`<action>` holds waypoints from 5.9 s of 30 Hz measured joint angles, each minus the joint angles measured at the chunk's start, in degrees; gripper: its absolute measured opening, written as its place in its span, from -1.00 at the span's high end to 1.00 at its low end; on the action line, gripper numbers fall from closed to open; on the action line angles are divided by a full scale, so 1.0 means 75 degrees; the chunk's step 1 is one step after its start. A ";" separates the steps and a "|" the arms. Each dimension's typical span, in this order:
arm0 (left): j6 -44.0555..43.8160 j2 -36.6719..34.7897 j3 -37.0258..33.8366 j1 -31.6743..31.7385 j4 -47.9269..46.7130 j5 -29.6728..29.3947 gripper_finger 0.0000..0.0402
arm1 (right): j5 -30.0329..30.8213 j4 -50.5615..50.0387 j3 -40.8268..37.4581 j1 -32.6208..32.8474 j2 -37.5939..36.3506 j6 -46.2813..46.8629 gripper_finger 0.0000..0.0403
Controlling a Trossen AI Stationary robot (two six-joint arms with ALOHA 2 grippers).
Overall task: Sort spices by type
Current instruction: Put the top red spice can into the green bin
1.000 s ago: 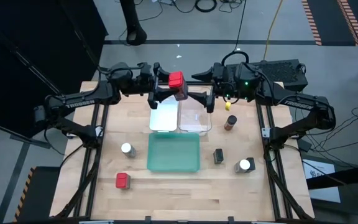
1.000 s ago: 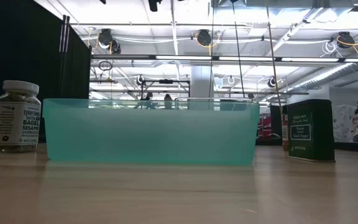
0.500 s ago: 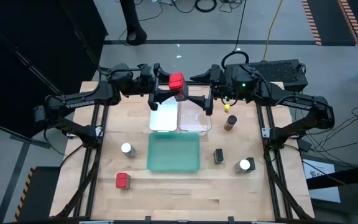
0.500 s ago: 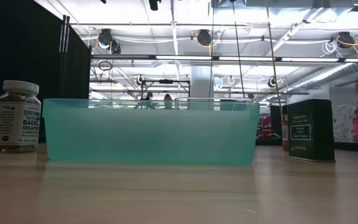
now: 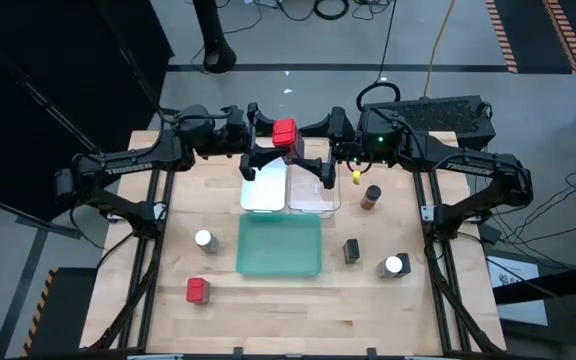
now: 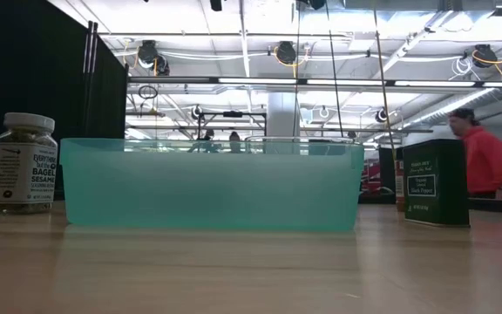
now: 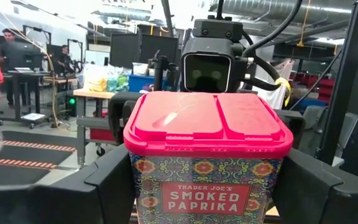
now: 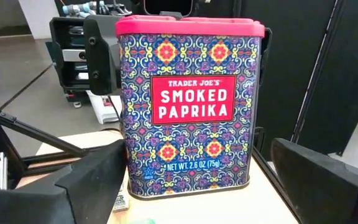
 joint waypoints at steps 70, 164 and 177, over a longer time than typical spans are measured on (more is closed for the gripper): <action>-0.2038 -0.0029 -0.0003 -0.0058 -0.1395 -0.0143 -0.98 | 0.0767 -0.1316 0.0003 0.0023 0.0095 -0.0772 -0.33; -0.3235 0.2192 0.1982 -0.0303 -0.2721 -0.2696 -0.72 | 0.4653 -0.3362 0.0000 0.0463 0.0064 -0.3777 -0.35; -0.3495 0.2192 0.1982 -0.0297 -0.2725 -0.2719 -0.17 | 0.4730 -0.3350 0.0000 0.0478 0.0067 -0.3623 -0.45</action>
